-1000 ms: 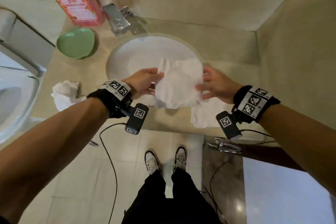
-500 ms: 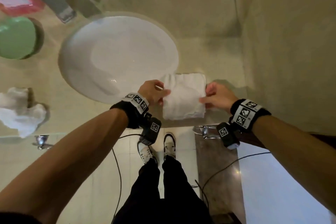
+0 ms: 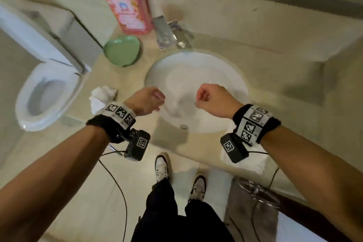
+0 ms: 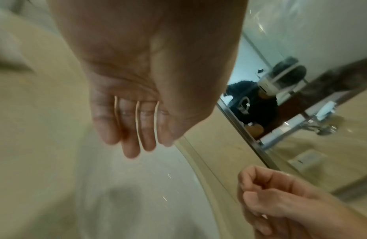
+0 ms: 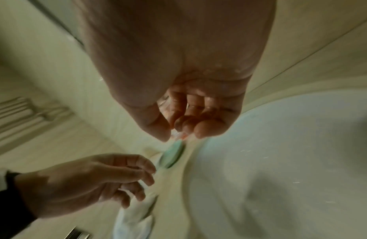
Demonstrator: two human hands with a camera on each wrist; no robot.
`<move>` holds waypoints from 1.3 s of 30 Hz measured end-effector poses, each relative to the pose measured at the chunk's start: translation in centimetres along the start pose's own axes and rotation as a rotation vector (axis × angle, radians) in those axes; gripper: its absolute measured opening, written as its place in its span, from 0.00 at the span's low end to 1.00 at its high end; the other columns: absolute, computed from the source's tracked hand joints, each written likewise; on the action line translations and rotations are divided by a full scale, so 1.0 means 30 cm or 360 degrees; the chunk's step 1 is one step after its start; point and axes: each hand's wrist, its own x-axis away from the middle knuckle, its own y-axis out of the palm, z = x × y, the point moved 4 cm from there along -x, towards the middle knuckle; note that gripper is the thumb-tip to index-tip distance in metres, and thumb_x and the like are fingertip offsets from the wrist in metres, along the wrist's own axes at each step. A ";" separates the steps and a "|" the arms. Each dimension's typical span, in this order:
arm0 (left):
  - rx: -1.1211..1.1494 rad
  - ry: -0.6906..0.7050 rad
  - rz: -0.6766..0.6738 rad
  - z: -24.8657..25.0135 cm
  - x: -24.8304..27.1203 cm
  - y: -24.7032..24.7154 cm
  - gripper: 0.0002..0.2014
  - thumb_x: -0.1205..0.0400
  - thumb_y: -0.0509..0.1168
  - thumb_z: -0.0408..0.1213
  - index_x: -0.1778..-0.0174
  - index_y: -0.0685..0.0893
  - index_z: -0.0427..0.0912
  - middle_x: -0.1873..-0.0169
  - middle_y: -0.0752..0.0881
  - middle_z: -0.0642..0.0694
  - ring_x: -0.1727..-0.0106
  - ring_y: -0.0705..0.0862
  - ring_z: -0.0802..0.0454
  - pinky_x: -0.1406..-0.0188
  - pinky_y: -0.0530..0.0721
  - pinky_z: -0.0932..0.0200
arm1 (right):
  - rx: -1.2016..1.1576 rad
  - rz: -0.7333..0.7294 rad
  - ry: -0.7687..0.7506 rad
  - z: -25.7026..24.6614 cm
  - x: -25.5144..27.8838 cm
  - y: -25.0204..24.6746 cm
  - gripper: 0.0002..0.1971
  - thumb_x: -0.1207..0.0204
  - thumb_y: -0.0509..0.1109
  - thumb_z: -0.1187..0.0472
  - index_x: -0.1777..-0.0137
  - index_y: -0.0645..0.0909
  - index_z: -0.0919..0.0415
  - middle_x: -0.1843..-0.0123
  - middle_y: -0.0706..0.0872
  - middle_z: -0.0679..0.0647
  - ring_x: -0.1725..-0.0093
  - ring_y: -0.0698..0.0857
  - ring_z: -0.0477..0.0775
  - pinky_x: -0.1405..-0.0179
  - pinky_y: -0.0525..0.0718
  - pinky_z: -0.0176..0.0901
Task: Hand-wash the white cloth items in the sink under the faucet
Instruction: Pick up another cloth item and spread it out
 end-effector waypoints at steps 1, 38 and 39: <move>-0.0157 -0.0080 0.0178 -0.077 0.018 -0.080 0.06 0.18 0.66 0.37 0.46 0.82 0.47 0.47 0.88 0.46 0.49 0.88 0.48 0.46 0.85 0.52 | 0.0026 -0.0070 -0.0068 -0.071 -0.054 0.057 0.05 0.28 0.75 0.58 0.60 0.81 0.48 0.63 0.86 0.44 0.68 0.81 0.37 0.66 0.76 0.32; 0.1010 -0.0226 -0.0321 -0.483 -0.316 -0.531 0.37 0.24 0.59 0.73 0.31 0.82 0.47 0.35 0.87 0.47 0.33 0.84 0.48 0.27 0.77 0.47 | -0.0880 0.0204 -0.0073 -0.602 -0.812 0.360 0.11 0.20 0.72 0.59 0.40 0.84 0.59 0.45 0.91 0.56 0.42 0.90 0.59 0.38 0.86 0.66; 0.0791 -0.0173 -0.0266 -0.495 -0.336 -0.529 0.33 0.24 0.67 0.65 0.29 0.80 0.47 0.34 0.86 0.49 0.32 0.83 0.47 0.26 0.76 0.44 | -0.0894 0.0257 -0.0058 -0.592 -0.839 0.349 0.12 0.23 0.73 0.61 0.39 0.84 0.57 0.44 0.91 0.54 0.42 0.89 0.57 0.37 0.86 0.65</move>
